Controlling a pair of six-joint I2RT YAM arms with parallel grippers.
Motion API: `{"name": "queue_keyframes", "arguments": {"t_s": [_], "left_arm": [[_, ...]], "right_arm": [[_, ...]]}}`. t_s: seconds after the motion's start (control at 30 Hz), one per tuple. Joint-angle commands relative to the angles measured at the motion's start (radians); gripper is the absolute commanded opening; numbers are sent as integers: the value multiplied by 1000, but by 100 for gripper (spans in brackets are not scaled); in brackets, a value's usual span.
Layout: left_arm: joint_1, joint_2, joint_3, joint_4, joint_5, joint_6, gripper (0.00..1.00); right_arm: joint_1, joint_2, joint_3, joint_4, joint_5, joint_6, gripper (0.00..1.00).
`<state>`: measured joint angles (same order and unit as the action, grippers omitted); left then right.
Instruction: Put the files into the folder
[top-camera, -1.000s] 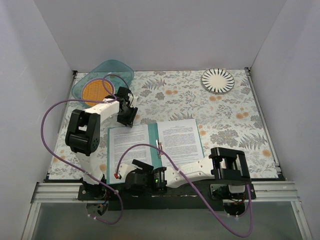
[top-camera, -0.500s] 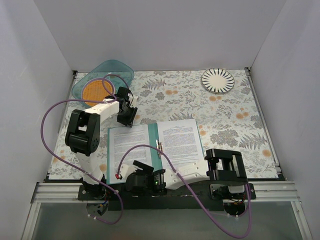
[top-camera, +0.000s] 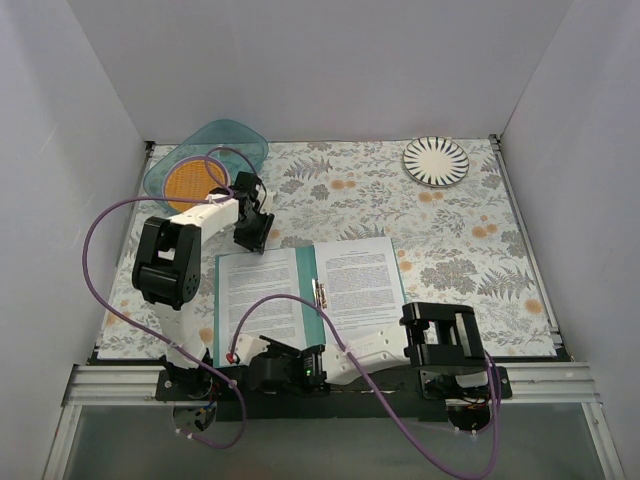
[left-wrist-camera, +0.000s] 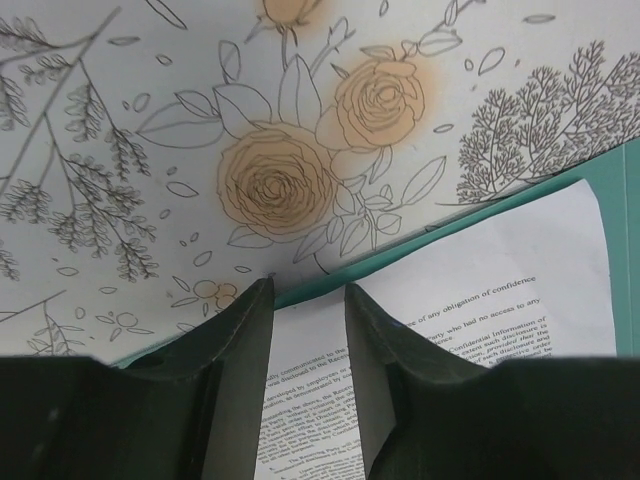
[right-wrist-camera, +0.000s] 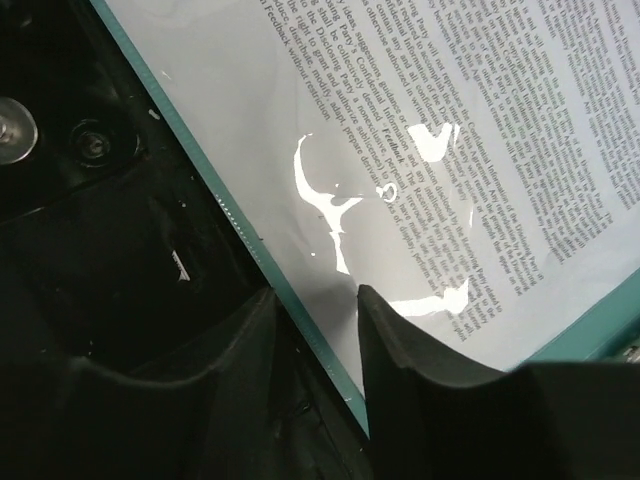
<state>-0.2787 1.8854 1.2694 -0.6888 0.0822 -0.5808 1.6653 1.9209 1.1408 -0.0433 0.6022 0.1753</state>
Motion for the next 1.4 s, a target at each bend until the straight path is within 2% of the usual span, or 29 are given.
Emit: {"name": "queue_keyframes", "arguments": {"t_s": [0.0, 0.13, 0.2, 0.33, 0.4, 0.63, 0.83, 1.03, 1.07, 1.1, 1.2, 1.3, 1.37], "left_arm": [[3, -14, 51, -98, 36, -8, 33], [1, -37, 53, -124, 40, -8, 33], [3, -57, 51, -130, 40, -5, 33], [3, -85, 48, -150, 44, -2, 33], [3, -95, 27, -149, 45, -2, 33], [3, -121, -51, -135, 57, -5, 32], [1, -147, -36, -179, 80, -1, 32], [3, -160, -38, -213, 111, -4, 32], [3, -161, -39, -212, 108, -2, 31], [3, -163, -36, -209, 102, 4, 31], [3, -148, 28, -225, 94, 7, 31], [3, -111, 111, -226, 91, -2, 31], [3, -79, 212, -229, 94, -20, 31]], "right_arm": [[-35, 36, 56, 16, 122, -14, 41], [-38, 15, 62, 11, 137, -13, 28], [-38, -6, 51, 8, 162, -4, 25], [-39, -95, -1, 28, 194, 19, 6], [-39, -120, -9, 31, 215, 21, 3], [-39, -201, -47, 16, 274, 58, 1], [-38, -264, -116, -35, 353, 168, 1], [-38, -231, -108, -56, 341, 156, 1], [-32, -227, -113, -53, 312, 141, 12], [-24, -224, -124, -44, 303, 130, 43], [2, -215, -180, -1, 248, 107, 75], [20, -192, -191, 23, 206, 87, 93], [22, -178, -188, 61, 186, 75, 96]]}}
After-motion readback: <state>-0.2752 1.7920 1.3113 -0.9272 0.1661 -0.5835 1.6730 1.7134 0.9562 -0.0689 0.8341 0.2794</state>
